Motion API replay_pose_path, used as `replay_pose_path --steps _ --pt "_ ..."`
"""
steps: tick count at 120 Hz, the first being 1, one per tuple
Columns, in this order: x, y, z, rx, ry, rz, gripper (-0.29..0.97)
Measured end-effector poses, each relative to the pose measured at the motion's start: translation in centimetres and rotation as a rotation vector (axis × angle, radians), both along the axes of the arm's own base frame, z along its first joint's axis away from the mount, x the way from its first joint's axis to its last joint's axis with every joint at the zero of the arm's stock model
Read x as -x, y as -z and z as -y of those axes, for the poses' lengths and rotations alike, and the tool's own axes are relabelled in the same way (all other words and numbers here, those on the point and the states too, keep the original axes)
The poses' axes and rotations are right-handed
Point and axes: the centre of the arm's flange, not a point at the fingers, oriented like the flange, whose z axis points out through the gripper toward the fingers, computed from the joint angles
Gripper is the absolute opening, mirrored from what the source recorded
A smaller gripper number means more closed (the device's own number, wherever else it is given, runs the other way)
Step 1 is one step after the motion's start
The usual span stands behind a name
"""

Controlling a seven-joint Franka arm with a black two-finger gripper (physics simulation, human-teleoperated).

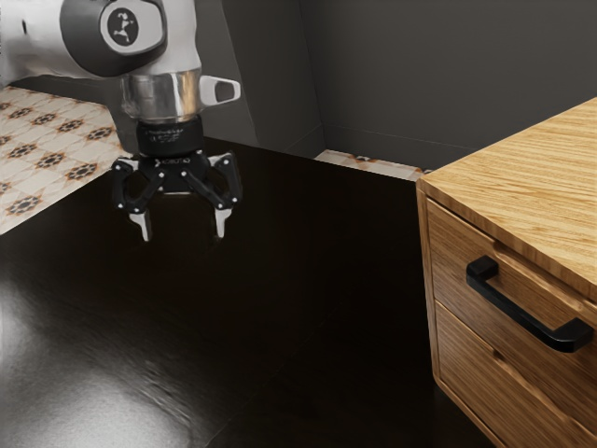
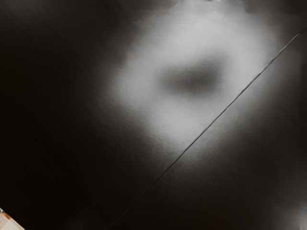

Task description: Pull the drawer handle with one arm to open the drawer

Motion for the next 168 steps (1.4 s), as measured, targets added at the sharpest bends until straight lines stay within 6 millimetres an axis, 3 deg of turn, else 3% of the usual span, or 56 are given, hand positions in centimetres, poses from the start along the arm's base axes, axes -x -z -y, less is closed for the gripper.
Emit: replay_pose_path --steps 31,41,46,52,55,59,63,68,73,81,88,98,107,116,126,138,168 --pt "-2.3 -1.9 -0.3 -0.053 -0.296 0.215 0.68" --pt "-0.7 -6.3 0.0 -0.021 -0.349 0.317 0.68" --pt "1.9 -10.1 0.8 0.050 -0.340 0.385 0.68" --pt "4.3 -12.8 1.9 0.091 -0.337 0.436 0.68" --pt "5.2 -13.5 3.9 0.103 -0.304 0.446 0.68" --pt "6.2 -13.9 8.5 0.123 -0.222 0.450 0.68" --pt "6.8 -13.6 11.5 0.127 -0.179 0.447 0.68" --pt "6.9 -12.7 13.4 0.118 -0.171 0.436 0.68" --pt "6.8 -11.4 14.3 0.108 -0.185 0.424 0.68" --pt "6.5 -7.6 14.7 0.109 -0.208 0.384 0.68" --pt "8.0 -5.8 15.2 0.103 -0.235 0.408 0.68" --pt "10.6 -5.9 17.1 0.098 -0.270 0.507 0.68" --pt "11.7 -6.4 19.8 0.126 -0.275 0.579 0.68" --pt "12.4 -5.6 22.8 0.165 -0.272 0.614 0.68" --pt "11.4 -3.7 26.1 0.192 -0.286 0.624 0.68" --pt "9.8 -1.9 28.5 0.223 -0.327 0.631 0.68" --pt "8.6 -0.9 31.0 0.299 -0.421 0.657 0.67"
